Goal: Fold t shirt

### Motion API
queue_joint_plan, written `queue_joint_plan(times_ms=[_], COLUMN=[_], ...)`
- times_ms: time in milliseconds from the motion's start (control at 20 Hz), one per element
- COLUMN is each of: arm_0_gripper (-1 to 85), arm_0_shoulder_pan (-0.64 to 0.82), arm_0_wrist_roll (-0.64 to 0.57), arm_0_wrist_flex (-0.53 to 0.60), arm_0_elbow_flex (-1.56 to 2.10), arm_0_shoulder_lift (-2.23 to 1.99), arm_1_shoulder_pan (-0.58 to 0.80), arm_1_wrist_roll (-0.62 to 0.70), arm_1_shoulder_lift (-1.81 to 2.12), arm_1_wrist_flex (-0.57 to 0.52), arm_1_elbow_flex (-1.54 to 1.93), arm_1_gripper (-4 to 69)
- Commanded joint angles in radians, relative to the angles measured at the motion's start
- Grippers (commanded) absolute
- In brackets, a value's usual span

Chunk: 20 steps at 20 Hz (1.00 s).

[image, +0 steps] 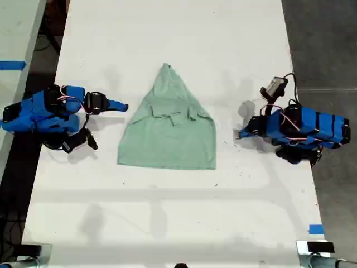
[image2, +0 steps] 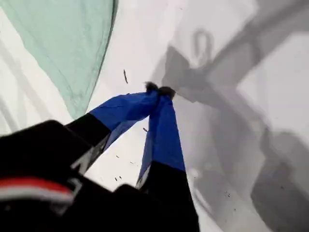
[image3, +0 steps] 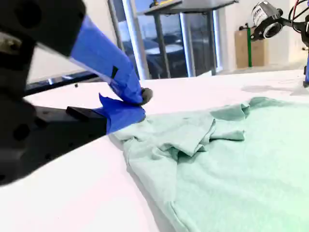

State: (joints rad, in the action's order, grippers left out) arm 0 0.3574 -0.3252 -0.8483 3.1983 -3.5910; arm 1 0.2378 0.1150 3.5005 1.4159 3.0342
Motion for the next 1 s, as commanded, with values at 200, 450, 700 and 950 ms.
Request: queue_joint_plan(times_ms=[200,450,700,950], arm_0_gripper=[-0.1,-0.1,-0.1,-0.1], arm_0_shoulder_pan=[0.009,0.012,0.008,0.008], arm_0_wrist_roll=[0.035,0.038,0.037,0.035], arm_0_wrist_flex=[-0.011,-0.011,-0.011,-0.011], arm_0_elbow_flex=[0.011,0.011,0.009,0.009], arm_0_shoulder_lift=[-0.009,-0.009,-0.009,-0.009], arm_1_shoulder_pan=[-0.005,-0.061,-0.075,-0.083], arm_1_wrist_roll=[-0.009,-0.005,-0.072,-0.071], arm_1_shoulder_lift=[0.009,-0.011,-0.301,-0.792], arm_1_wrist_flex=[-0.008,-0.092,-0.158,-0.456], arm_1_elbow_flex=[0.034,-0.021,-0.218,-0.367], arm_1_gripper=[-0.3,-0.4,13.6,16.8])
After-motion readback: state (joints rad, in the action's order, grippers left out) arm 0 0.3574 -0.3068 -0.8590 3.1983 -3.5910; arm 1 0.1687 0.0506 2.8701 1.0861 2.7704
